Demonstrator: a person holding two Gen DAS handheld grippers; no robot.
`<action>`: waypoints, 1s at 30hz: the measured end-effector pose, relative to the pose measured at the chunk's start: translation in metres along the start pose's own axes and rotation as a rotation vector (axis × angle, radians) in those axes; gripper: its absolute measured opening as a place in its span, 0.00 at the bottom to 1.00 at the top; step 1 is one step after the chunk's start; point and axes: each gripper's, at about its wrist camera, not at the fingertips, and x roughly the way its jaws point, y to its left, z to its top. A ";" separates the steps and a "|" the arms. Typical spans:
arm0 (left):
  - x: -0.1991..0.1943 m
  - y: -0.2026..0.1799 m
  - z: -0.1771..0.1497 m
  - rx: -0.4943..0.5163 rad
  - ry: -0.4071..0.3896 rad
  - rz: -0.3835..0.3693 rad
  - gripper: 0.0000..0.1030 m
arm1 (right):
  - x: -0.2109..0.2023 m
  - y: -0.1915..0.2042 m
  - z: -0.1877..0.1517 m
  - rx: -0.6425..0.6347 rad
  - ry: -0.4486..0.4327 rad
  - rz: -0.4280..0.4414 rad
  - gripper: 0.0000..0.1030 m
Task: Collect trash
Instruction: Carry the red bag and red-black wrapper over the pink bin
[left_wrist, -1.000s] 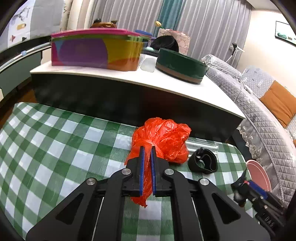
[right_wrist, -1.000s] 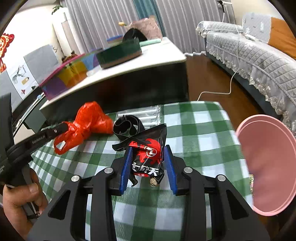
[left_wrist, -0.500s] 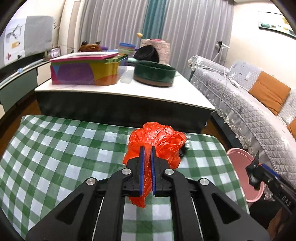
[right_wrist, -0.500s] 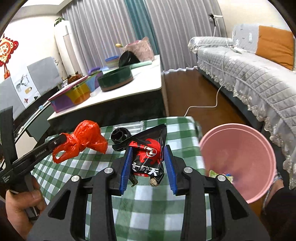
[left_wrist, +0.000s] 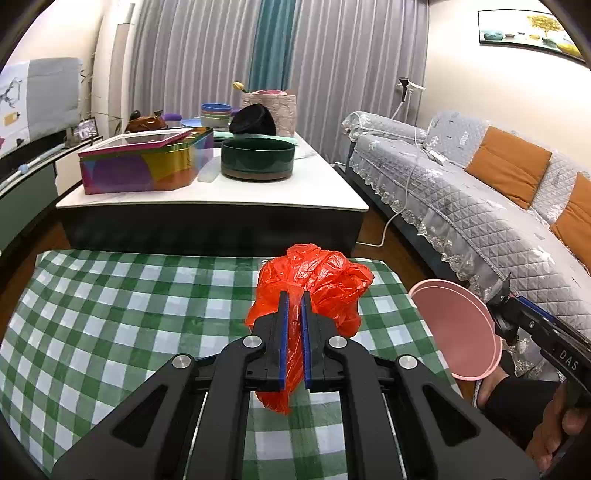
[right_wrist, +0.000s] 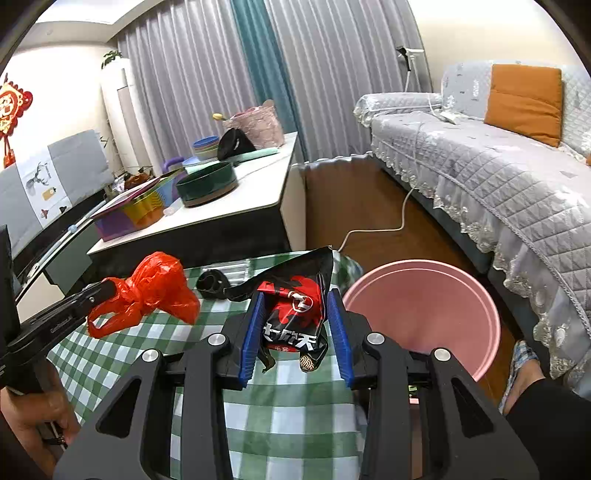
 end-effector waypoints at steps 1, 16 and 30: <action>0.000 -0.002 0.000 0.002 0.001 -0.003 0.06 | -0.002 -0.005 0.000 0.003 -0.002 -0.007 0.35; 0.002 -0.037 0.000 0.050 -0.007 -0.053 0.06 | -0.014 -0.048 0.004 0.052 -0.033 -0.088 0.35; 0.014 -0.070 0.000 0.085 -0.001 -0.117 0.06 | -0.012 -0.077 0.005 0.074 -0.036 -0.148 0.35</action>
